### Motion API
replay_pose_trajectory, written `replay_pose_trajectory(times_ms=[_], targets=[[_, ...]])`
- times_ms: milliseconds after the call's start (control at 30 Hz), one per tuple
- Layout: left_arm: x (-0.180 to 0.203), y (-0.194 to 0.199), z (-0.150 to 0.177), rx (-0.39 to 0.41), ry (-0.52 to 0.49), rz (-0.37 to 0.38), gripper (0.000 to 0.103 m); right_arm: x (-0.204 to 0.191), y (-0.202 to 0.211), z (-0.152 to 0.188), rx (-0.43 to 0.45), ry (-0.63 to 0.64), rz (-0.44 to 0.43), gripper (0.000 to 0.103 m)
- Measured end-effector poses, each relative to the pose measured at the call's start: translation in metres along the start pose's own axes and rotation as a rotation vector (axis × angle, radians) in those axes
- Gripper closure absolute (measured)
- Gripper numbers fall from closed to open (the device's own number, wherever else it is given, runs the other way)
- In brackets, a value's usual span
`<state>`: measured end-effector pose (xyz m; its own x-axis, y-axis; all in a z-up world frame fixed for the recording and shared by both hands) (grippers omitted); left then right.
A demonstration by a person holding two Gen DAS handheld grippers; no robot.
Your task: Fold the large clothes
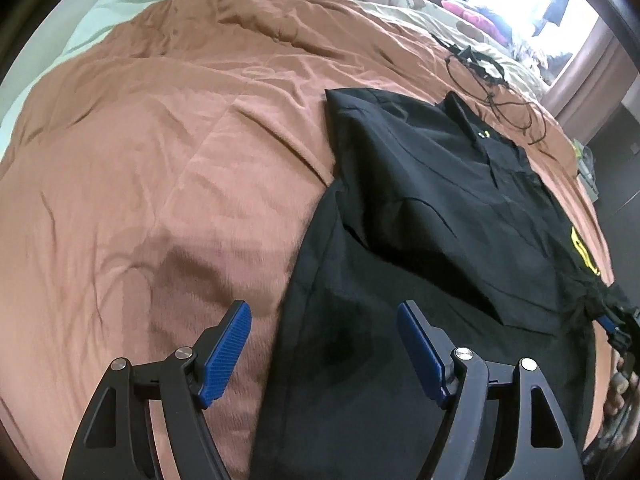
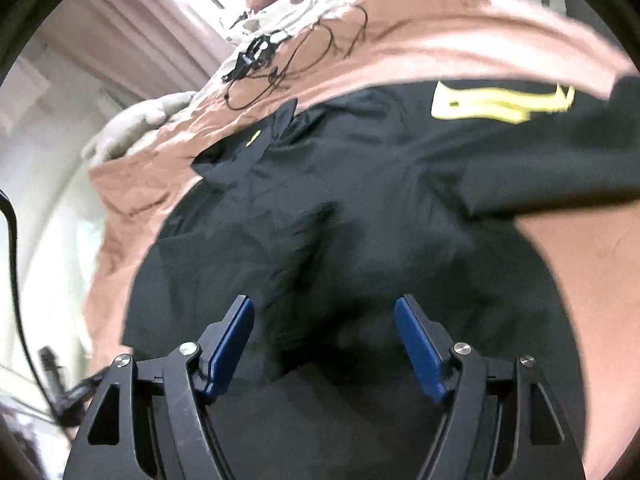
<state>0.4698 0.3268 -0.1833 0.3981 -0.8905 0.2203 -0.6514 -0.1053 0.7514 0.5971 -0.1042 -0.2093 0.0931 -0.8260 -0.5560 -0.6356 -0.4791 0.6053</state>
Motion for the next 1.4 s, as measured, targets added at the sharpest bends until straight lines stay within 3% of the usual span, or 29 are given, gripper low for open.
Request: replay_pose_trajectory(times_ms=[133,167,367,533,567,633,667,800,1000,1200,1267,1333,1367,1400], targets=[[0.002,-0.011,-0.003,-0.006,-0.022,-0.015,0.026,0.004,0.018,0.0,0.073,-0.06,-0.055,0.027],[0.002,-0.014,-0.004,-0.007,-0.029,-0.017,0.026,0.004,0.015,0.002,0.063,-0.059,-0.05,0.022],[0.006,-0.03,-0.012,0.009,-0.074,-0.039,0.026,0.007,-0.021,0.027,-0.067,-0.089,-0.05,0.021],[0.009,-0.048,-0.02,0.003,-0.111,-0.055,0.032,0.01,-0.051,0.028,-0.074,-0.097,-0.026,0.033],[0.009,-0.051,-0.022,0.004,-0.114,-0.055,0.032,0.01,-0.054,0.024,-0.071,-0.092,-0.021,0.041],[0.01,-0.058,-0.027,0.005,-0.12,-0.059,0.032,0.012,-0.063,0.017,-0.079,-0.079,-0.004,0.066],[0.01,-0.062,-0.029,0.004,-0.123,-0.063,0.032,0.012,-0.066,0.014,-0.084,-0.076,-0.006,0.084],[0.01,-0.08,-0.031,-0.023,-0.142,-0.085,0.05,0.015,-0.069,-0.01,-0.039,-0.026,0.009,0.087],[0.007,-0.092,-0.03,-0.029,-0.127,-0.078,0.069,0.028,-0.064,-0.049,0.033,0.016,0.064,0.09],[0.005,-0.094,-0.031,-0.02,-0.139,-0.13,0.077,0.028,-0.082,-0.056,0.011,0.061,0.087,0.09],[0.0,-0.094,-0.032,-0.027,-0.103,-0.127,0.077,0.032,-0.088,-0.057,-0.005,0.052,0.094,0.089],[0.0,-0.091,-0.033,-0.03,-0.099,-0.131,0.077,0.033,-0.089,-0.057,-0.016,0.052,0.096,0.085],[0.002,-0.087,-0.034,-0.025,-0.116,-0.14,0.077,0.033,-0.087,-0.058,-0.02,0.056,0.089,0.075],[0.004,-0.084,-0.034,-0.02,-0.127,-0.145,0.077,0.033,-0.085,-0.058,-0.019,0.058,0.083,0.058]])
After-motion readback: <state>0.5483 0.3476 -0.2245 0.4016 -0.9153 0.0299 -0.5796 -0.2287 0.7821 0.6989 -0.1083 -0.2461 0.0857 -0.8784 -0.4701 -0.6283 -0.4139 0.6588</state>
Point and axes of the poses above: each gripper's, at about its wrist camera, not at the fingertips, and y roughly against the way its jaws point, x to its right, z to its underside, the point moved 7 cm from there along -y, roughly the way its jaws point, and after that the axes turned 12 degrees about x, right-handed, at the moved point
